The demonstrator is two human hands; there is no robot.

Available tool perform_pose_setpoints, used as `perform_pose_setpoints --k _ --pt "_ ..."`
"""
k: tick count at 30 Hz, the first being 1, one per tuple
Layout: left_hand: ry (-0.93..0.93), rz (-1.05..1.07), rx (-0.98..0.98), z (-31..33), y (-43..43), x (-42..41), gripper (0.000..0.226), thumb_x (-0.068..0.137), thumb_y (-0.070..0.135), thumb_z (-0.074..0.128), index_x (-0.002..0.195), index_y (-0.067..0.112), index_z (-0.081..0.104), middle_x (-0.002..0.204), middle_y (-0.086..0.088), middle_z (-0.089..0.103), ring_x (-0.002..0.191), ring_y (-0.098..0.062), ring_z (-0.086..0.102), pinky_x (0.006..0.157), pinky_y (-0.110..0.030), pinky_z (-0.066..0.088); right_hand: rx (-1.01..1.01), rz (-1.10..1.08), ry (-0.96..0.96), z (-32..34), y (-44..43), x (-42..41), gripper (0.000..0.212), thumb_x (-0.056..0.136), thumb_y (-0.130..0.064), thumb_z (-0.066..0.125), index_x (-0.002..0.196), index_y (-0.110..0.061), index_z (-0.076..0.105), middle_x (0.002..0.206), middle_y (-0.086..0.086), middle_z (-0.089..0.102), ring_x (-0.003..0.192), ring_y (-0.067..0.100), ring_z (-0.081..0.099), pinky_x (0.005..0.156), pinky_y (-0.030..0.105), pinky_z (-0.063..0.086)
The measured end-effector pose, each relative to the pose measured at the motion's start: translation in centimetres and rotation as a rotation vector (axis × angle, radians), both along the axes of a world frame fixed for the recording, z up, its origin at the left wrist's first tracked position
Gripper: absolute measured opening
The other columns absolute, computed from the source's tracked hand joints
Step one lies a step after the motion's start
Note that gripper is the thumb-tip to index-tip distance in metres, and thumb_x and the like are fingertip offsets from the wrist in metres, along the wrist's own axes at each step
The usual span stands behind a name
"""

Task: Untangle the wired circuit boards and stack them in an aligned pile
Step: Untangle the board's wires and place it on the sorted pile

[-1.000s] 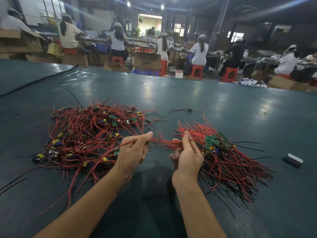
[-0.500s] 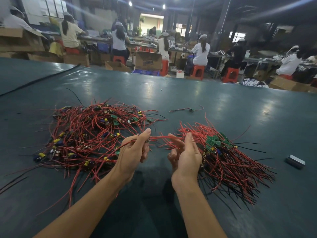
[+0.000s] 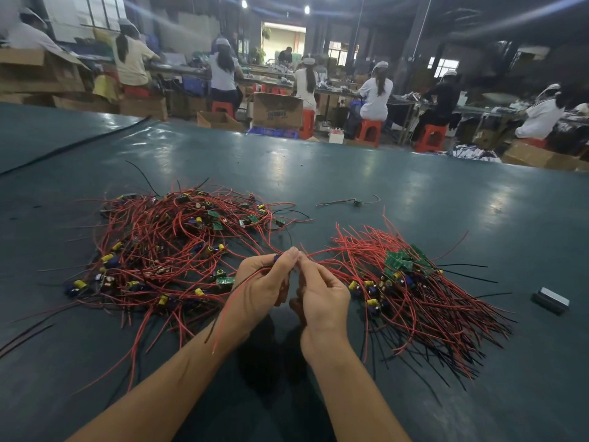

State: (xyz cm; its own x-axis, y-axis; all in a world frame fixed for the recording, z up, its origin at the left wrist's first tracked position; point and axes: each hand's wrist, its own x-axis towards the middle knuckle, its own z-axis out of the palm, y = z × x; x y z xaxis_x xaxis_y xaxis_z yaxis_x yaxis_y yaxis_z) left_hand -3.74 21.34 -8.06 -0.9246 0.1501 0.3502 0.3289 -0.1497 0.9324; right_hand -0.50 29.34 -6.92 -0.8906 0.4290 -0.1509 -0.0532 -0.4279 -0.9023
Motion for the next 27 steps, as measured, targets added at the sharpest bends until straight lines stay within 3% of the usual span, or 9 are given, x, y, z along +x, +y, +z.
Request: perform_pose_setpoints --k 3,6,10,15,18,22,27 --pt "-0.042 0.025 -0.024 0.0 0.1 -0.1 0.056 0.096 0.020 0.055 0.040 0.020 0.052 0.038 0.003 0.043 0.033 -0.010 0.039 0.040 -0.018 0.034 -0.062 -0.104 -0.076 0.1 1.2 -0.5 0.034 0.083 -0.020 0.077 0.049 -0.019 0.071 0.048 -0.007 0.052 0.043 0.008 0.045 0.044 0.022 0.039" --pt "-0.059 0.042 -0.038 0.2 0.2 0.0 0.059 0.097 0.015 0.056 0.038 0.020 0.047 0.036 0.002 0.041 0.031 -0.009 0.037 0.038 -0.017 0.033 -0.107 -0.188 -0.099 0.1 2.7 -1.0 0.039 0.082 -0.017 0.077 0.046 -0.015 0.062 0.045 -0.007 0.045 0.035 0.006 0.034 0.036 0.017 0.031" --pt "-0.049 0.035 -0.031 0.8 -0.1 0.1 0.062 0.096 0.014 0.056 0.036 0.021 0.044 0.035 0.003 0.039 0.031 -0.010 0.036 0.039 -0.016 0.032 -0.176 -0.261 -0.106 0.6 5.0 -1.4 0.035 0.079 -0.016 0.077 0.050 -0.017 0.057 0.045 -0.005 0.043 0.036 0.009 0.032 0.033 0.014 0.024" --pt "-0.053 0.047 -0.032 1.2 -0.4 -0.1 0.063 0.096 0.013 0.057 0.035 0.020 0.044 0.035 0.005 0.037 0.030 -0.009 0.035 0.039 -0.017 0.030 -0.287 -0.301 -0.038 0.9 6.3 -1.4 0.020 0.082 -0.010 0.073 0.065 -0.012 0.063 0.044 -0.009 0.045 0.035 0.005 0.030 0.036 0.018 0.027" --pt "-0.064 0.063 -0.040 1.1 -0.5 0.0 0.054 0.090 0.028 0.061 0.039 0.019 0.050 0.037 -0.001 0.046 0.032 -0.012 0.041 0.039 -0.017 0.035 -0.328 -0.285 -0.008 1.0 6.3 -1.3 0.016 0.085 -0.011 0.070 0.069 -0.013 0.067 0.047 -0.009 0.046 0.037 0.005 0.031 0.036 0.018 0.027" --pt "-0.052 0.147 -0.056 1.1 -0.5 -0.1 0.037 0.080 0.047 0.063 0.062 0.015 0.071 0.065 -0.003 0.073 0.046 -0.013 0.064 0.042 -0.015 0.042 -0.337 -0.271 0.012 1.0 6.3 -1.0 0.016 0.087 -0.011 0.066 0.072 -0.013 0.068 0.049 -0.009 0.043 0.036 0.005 0.029 0.035 0.017 0.025" --pt "-0.140 0.220 0.100 1.0 -1.0 -0.2 0.031 0.071 0.052 0.073 0.071 0.021 0.078 0.079 -0.003 0.077 0.067 -0.017 0.073 0.052 -0.017 0.049 -0.246 -0.197 0.027 1.0 6.0 -1.0 0.013 0.086 -0.009 0.068 0.074 -0.012 0.069 0.053 -0.007 0.044 0.039 0.005 0.033 0.036 0.018 0.026"
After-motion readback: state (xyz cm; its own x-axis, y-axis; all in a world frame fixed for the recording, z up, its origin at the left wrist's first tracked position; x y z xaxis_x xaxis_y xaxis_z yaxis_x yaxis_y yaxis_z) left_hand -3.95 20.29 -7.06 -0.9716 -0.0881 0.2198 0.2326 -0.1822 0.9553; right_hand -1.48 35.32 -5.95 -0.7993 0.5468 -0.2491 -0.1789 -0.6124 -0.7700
